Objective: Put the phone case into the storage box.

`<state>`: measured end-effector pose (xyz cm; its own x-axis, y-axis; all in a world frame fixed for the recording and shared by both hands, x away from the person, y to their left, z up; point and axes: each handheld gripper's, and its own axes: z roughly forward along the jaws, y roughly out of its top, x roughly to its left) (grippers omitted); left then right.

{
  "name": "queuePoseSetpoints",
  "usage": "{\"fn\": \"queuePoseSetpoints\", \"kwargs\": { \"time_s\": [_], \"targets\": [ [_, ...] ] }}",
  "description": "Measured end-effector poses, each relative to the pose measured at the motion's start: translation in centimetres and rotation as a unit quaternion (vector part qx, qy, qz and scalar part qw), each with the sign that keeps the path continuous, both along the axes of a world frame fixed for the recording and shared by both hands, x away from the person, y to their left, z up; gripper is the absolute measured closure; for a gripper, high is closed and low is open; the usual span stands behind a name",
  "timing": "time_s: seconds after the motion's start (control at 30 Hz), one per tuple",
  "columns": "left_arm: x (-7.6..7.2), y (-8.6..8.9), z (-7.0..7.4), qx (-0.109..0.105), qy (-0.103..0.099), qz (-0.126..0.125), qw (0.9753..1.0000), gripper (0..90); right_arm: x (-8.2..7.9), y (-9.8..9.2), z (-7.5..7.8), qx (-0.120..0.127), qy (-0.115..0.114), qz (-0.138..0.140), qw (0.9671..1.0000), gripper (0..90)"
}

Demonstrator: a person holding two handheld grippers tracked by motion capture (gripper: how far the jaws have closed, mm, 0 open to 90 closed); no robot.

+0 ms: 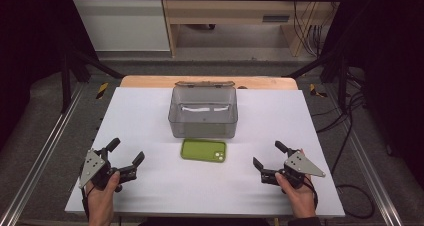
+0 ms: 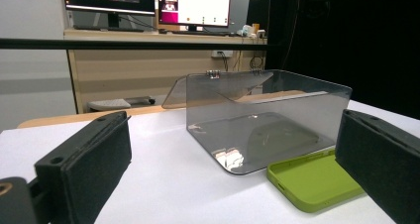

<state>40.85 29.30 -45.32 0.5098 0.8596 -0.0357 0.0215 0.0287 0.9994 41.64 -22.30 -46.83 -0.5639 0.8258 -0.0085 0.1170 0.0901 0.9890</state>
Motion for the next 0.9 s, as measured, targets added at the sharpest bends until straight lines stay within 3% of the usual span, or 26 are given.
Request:
{"fn": "queuePoseSetpoints", "kwargs": {
  "time_s": [0.17, 0.3, 0.47, 0.5, 0.53, 0.57, 0.6, 0.63, 0.67, 0.7, 0.73, 0.77, 0.83, 0.87, 0.9],
  "targets": [
    [-0.1, -0.1, 0.0, 0.004, 0.001, 0.001, 1.0, 0.7, 0.1, 0.2, -0.2, -0.006, 0.032, 0.005, 0.9994, 3.6],
    [-0.1, -0.2, -0.1, 0.008, 0.003, 0.0, 1.0, 0.7, 0.0, 0.7, -0.2, -0.011, 0.044, 0.011, 0.9989, 3.7],
    [0.0, -0.2, -0.1, 0.011, 0.005, -0.001, 0.9999, 0.7, 0.2, 2.2, -0.3, -0.032, 0.083, 0.017, 0.9959, 3.6],
    [0.0, -0.2, -0.1, 0.013, 0.005, -0.002, 0.9999, 0.7, 0.3, 2.6, -0.3, -0.039, 0.093, 0.02, 0.9947, 3.8],
    [0.0, -0.2, -0.1, 0.014, 0.007, -0.002, 0.9999, 0.7, 0.6, 3.7, -0.2, -0.058, 0.114, 0.029, 0.9913, 3.8],
    [0.0, -0.2, -0.1, 0.014, 0.007, -0.002, 0.9999, 0.7, 0.6, 3.7, -0.2, -0.058, 0.114, 0.029, 0.9913, 3.8],
    [0.0, -0.2, -0.1, 0.014, 0.007, -0.002, 0.9999, 0.7, 0.7, 4.9, 0.1, -0.073, 0.132, 0.042, 0.9876, 4.8],
    [0.0, -0.2, -0.1, 0.014, 0.007, -0.002, 0.9999, 0.7, 0.7, 4.9, 0.1, -0.073, 0.132, 0.042, 0.9876, 4.8],
    [0.0, -0.2, -0.1, 0.017, 0.006, -0.001, 0.9998, 0.7, 0.9, 5.9, 0.4, -0.084, 0.151, 0.051, 0.9836, 4.8],
    [0.0, -0.2, -0.1, 0.017, 0.006, -0.001, 0.9998, 0.7, 0.9, 5.9, 0.4, -0.084, 0.151, 0.051, 0.9836, 4.8],
    [0.0, -0.2, -0.1, 0.017, 0.007, 0.0, 0.9998, 0.7, 1.2, 6.9, 0.6, -0.102, 0.168, 0.051, 0.9791, 5.5],
    [0.0, -0.2, -0.1, 0.017, 0.007, 0.0, 0.9998, 0.7, 1.2, 6.9, 0.6, -0.102, 0.168, 0.051, 0.9791, 5.5],
    [-0.1, -0.1, -0.1, 0.017, 0.007, 0.002, 0.9998, 0.7, 1.6, 7.8, 0.8, -0.116, 0.185, 0.047, 0.9746, 5.3],
    [-0.1, -0.1, -0.2, 0.018, 0.007, 0.002, 0.9998, 0.7, 2.0, 8.5, 1.0, -0.137, 0.199, 0.051, 0.969, 6.6],
    [-0.1, -0.1, -0.2, 0.018, 0.007, 0.002, 0.9998, 0.7, 2.0, 8.5, 1.0, -0.137, 0.199, 0.051, 0.969, 6.6]
  ]
}}
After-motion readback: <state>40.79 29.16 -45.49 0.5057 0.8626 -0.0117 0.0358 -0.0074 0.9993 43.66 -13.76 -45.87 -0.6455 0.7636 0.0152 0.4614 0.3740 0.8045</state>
